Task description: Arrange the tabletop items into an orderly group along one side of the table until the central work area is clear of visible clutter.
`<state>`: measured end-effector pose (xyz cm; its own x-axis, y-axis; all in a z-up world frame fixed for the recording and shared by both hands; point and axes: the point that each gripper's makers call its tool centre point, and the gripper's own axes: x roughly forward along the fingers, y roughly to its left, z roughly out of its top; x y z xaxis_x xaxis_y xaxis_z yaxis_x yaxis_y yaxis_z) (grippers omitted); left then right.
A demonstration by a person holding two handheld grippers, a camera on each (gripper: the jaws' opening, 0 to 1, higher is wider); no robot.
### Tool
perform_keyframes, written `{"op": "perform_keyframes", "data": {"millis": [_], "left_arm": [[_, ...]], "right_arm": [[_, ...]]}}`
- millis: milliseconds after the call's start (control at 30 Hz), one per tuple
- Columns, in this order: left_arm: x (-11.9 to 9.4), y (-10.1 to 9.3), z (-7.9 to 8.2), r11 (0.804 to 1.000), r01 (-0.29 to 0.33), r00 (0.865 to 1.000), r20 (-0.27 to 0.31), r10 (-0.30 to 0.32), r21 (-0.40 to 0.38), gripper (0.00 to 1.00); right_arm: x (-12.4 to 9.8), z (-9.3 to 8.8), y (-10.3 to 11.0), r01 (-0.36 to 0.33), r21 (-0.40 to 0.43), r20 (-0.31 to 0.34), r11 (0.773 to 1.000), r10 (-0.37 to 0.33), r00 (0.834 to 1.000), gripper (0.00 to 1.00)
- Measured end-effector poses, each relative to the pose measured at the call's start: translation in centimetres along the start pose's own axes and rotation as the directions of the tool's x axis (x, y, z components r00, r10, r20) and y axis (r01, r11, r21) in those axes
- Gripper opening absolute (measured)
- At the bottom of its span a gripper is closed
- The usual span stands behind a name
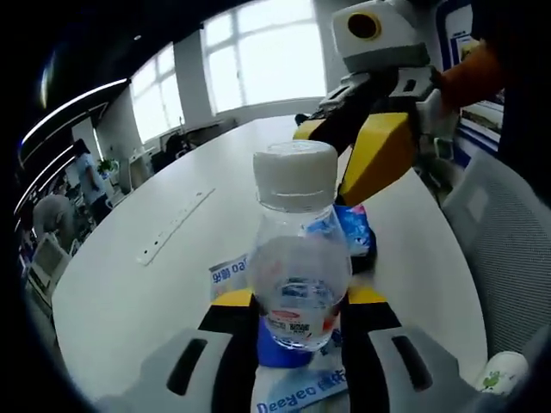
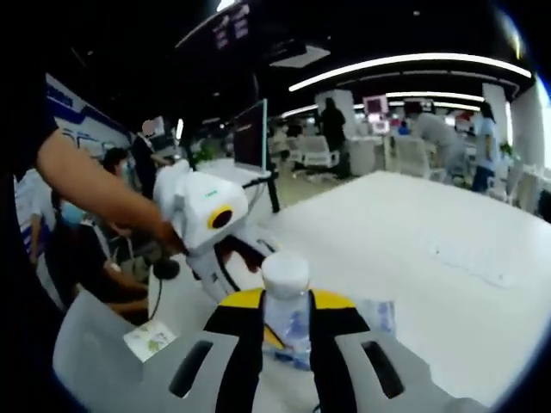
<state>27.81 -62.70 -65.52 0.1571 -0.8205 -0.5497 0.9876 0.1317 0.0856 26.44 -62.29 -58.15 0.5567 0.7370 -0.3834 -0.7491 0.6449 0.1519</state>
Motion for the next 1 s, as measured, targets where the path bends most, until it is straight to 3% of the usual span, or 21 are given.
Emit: {"op": "perform_keyframes", "data": {"millis": [400, 733, 1000], "left_arm": [[-0.7, 0.7, -0.4, 0.997, -0.059, 0.998, 0.026, 0.06, -0.054, 0.34], [-1.7, 1.5, -0.5, 0.99, -0.108, 0.993, 0.042, 0.112, -0.092, 0.34], [-3.6, 2.9, 0.3, 0.972, -0.183, 0.977, 0.085, 0.196, -0.146, 0.34]], "right_arm": [[0.6, 0.4, 0.4, -0.007, -0.042, 0.007, 0.999, 0.007, 1.0, 0.14], [0.3, 0.0, 0.2, -0.002, -0.042, -0.002, 0.999, 0.002, 1.0, 0.17], [0.0, -0.8, 0.4, 0.0, -0.041, -0.019, 0.999, -0.001, 1.0, 0.19]]}}
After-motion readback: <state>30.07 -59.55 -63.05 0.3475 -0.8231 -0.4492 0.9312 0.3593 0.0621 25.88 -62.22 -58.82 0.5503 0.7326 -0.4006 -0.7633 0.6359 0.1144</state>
